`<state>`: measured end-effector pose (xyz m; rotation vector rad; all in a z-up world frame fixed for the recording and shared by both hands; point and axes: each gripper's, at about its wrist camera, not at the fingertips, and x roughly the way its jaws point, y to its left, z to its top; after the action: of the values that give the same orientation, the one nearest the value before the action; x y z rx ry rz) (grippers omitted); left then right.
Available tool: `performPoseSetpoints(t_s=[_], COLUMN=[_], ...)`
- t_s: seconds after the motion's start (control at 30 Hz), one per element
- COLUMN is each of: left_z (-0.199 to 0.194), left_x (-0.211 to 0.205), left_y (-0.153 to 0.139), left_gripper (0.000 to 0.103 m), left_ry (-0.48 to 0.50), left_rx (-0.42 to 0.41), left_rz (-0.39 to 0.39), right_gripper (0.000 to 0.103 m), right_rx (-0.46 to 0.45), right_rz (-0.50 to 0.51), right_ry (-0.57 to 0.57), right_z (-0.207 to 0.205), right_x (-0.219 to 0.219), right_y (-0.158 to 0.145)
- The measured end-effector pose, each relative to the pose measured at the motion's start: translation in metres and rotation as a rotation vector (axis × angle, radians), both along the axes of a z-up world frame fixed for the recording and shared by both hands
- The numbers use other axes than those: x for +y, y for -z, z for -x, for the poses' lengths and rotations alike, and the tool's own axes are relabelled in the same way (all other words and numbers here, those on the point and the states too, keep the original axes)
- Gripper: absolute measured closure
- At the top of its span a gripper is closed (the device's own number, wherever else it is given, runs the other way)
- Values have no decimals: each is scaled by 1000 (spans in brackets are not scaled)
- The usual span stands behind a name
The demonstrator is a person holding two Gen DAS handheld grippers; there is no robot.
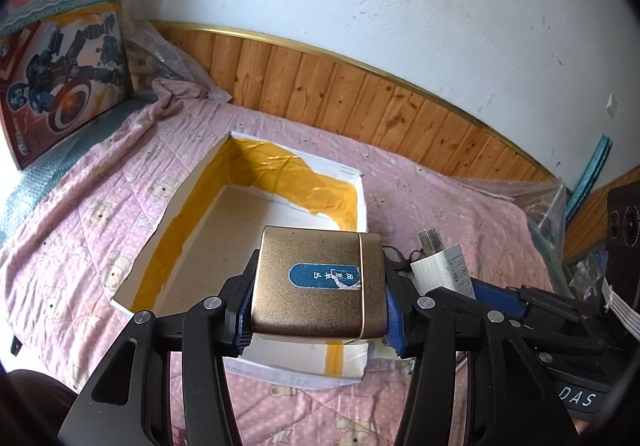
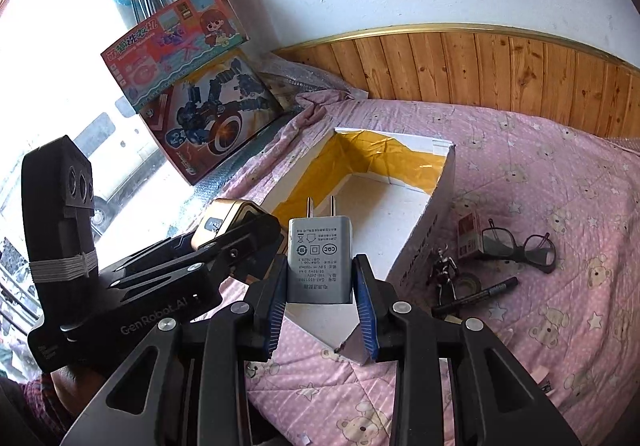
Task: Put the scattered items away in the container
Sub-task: 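Carry the gold power bank and white charger over the box with both tools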
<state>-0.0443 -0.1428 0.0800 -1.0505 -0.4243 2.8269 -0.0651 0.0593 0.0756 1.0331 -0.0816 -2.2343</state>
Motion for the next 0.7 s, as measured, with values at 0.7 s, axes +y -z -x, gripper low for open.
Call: performPoseSetpoints(t_s=[0.7], left_z=[38], left_x=[-31], left_y=[-9], left_gripper=[50], left_ry=[4], left_rx=[-6], left_rz=[3], right_gripper=[69], right_rx=[8], right_rz=[-53], right_ry=[-24], right_z=[45], right_x=[-39], right_y=[-9])
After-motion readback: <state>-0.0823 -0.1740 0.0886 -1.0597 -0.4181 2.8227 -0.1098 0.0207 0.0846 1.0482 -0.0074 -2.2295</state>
